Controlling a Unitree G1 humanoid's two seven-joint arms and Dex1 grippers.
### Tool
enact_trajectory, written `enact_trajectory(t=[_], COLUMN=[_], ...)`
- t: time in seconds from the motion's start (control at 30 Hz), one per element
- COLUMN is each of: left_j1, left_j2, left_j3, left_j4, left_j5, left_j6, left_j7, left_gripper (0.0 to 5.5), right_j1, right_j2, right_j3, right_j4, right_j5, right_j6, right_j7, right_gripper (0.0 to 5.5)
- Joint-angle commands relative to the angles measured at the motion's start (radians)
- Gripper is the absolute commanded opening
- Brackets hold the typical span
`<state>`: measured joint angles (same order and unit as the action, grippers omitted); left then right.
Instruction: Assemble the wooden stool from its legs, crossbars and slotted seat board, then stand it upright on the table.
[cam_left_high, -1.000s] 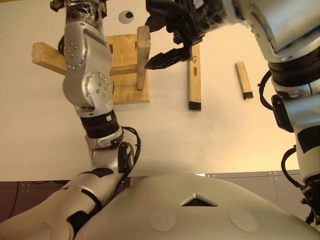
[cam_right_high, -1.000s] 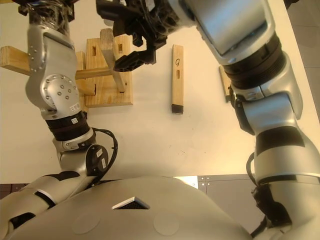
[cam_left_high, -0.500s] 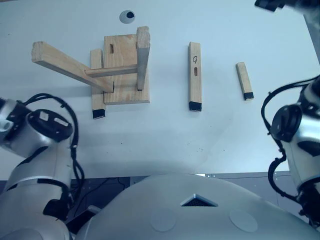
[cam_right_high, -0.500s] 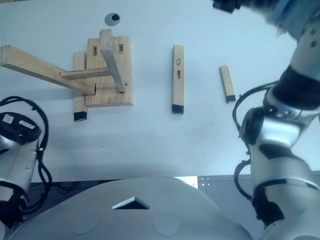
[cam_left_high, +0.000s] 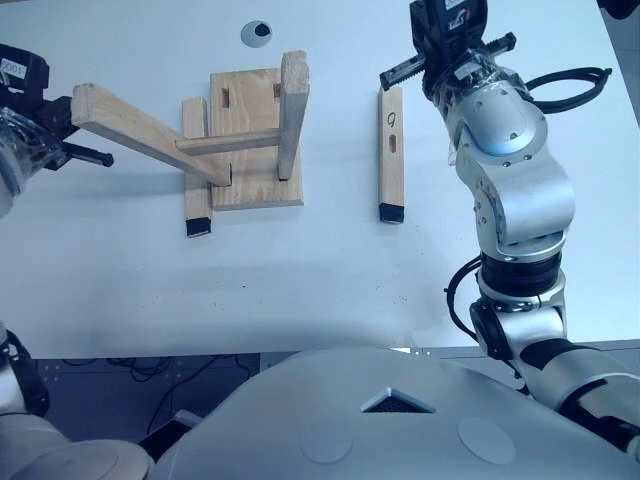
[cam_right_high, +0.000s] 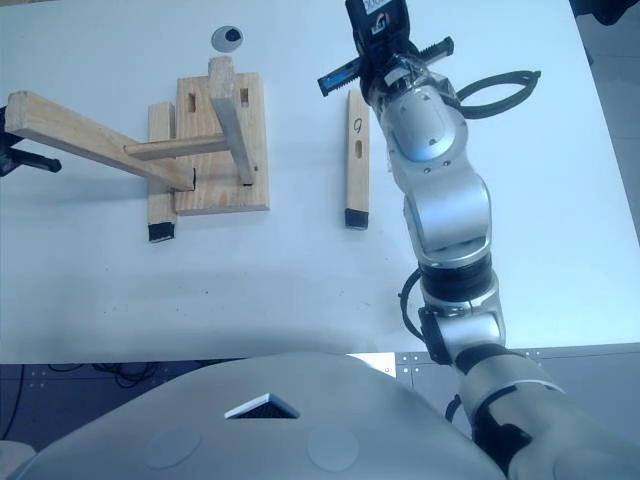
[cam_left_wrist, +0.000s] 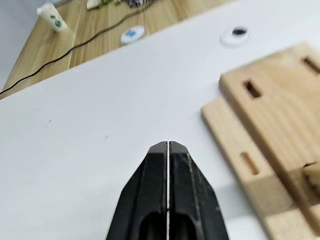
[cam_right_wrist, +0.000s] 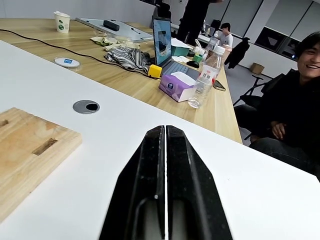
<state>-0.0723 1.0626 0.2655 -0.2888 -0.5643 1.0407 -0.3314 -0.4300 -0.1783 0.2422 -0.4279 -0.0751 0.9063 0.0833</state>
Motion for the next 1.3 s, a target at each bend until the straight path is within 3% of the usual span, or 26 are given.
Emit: enact_trajectory(t=[0.03,0.2,0.27,0.43,0.73,0.9,1.03,1.17,1.3], left_j1=[0.002,-0.166,-0.21,-0.227,-0.365,-0.33,-0.171,-0.111,-0.112], left_j2=[-0.038,-0.367,-0.43,-0.455,-0.536,-0.487,-0.35,-0.295,-0.286], left_j3=[-0.013,-0.222,-0.275,-0.293,-0.273,-0.212,-0.353,-0.434,-0.478], left_j4=[-0.137,-0.326,-0.299,-0.21,0.027,0.079,0.037,-0.072,-0.058], left_j5=[-0.057,-0.139,-0.096,0.035,0.207,0.265,0.315,0.286,0.331], left_j6=[0.08,0.241,0.256,0.239,0.07,0.039,0.082,0.134,0.135], left_j7=[-0.052,0.085,0.131,0.188,0.199,0.183,0.087,-0.016,-0.02], left_gripper=[0.0,0.0,0.0,0.0,0.0,0.0,0.0,0.0,0.0], right_j1=[0.021,-0.062,-0.077,-0.042,-0.032,-0.067,-0.128,-0.164,-0.16], right_j2=[-0.023,-0.023,-0.022,-0.101,-0.234,-0.278,-0.332,-0.254,-0.2], right_j3=[0.056,0.25,0.313,0.395,0.417,0.343,0.282,0.28,0.338], right_j4=[0.001,0.058,0.081,0.053,0.065,0.112,0.289,0.493,0.548], right_j5=[-0.012,-0.027,-0.024,-0.019,-0.022,-0.021,-0.056,-0.058,-0.1], right_j6=[0.021,0.026,0.042,0.066,0.044,0.002,-0.143,-0.425,-0.536], right_j7=[0.036,0.158,0.204,0.306,0.46,0.505,0.503,0.497,0.528], right_gripper=[0.04,0.04,0.04,0.04,0.04,0.04,0.04,0.04,0.04])
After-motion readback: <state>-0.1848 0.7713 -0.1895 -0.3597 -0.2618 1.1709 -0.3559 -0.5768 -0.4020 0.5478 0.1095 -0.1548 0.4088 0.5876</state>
